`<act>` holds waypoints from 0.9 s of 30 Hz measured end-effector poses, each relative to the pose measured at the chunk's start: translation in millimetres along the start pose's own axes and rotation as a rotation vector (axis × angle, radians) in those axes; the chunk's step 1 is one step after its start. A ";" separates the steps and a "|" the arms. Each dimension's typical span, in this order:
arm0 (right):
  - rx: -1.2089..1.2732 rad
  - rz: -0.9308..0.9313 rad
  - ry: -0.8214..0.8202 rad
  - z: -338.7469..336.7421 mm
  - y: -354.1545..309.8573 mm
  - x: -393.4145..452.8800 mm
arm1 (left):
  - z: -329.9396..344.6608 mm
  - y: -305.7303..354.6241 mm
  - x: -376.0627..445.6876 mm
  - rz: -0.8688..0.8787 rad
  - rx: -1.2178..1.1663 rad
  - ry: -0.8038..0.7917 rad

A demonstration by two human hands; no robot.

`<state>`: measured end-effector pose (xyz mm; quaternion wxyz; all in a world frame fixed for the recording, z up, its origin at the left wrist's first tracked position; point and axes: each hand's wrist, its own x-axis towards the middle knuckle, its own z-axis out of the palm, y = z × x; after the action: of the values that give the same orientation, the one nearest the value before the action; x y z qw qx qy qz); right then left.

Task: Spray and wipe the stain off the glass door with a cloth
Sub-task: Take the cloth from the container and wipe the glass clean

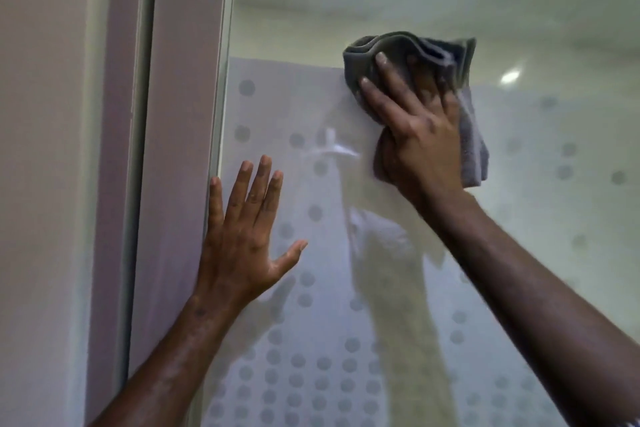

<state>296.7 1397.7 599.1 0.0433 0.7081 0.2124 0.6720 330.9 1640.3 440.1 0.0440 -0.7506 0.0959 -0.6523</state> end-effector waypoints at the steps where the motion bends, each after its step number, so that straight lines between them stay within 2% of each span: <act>1: -0.010 -0.031 -0.027 3.5 -10.1 -10.6 | 0.7 0.2 0.1 0.000 0.000 0.006; 5: -0.021 -0.326 -0.192 13.2 -44.2 -69.8 | 2.4 -0.9 1.0 -0.002 -0.011 0.028; 9: -0.082 -0.411 -0.194 8.9 -23.3 -54.6 | 1.1 -1.1 0.3 0.004 -0.021 0.027; 11: -0.109 -0.295 -0.172 1.0 -1.9 -33.0 | 1.9 -2.4 -0.2 0.005 -0.017 0.023; 16: -0.019 0.182 -0.026 -23.9 61.1 2.3 | 1.5 0.1 0.6 -0.007 -0.014 0.014; 19: 0.046 0.267 0.003 -19.2 48.4 2.9 | 0.9 0.5 0.6 -0.006 -0.001 0.016; 21: 0.074 0.134 -0.037 -8.8 18.7 -13.4 | 1.3 0.8 0.1 -0.006 0.001 0.019; 25: 0.014 -0.251 -0.152 13.9 -37.0 -72.9 | 0.8 0.4 1.8 -0.005 -0.001 0.023; 27: -0.011 -0.284 -0.124 18.5 -35.6 -79.0 | -1.1 0.6 2.2 -0.010 -0.009 0.011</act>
<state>305.5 1405.7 511.3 0.1548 0.7108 0.3036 0.6153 330.1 1639.4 442.2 0.0368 -0.7477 0.0955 -0.6561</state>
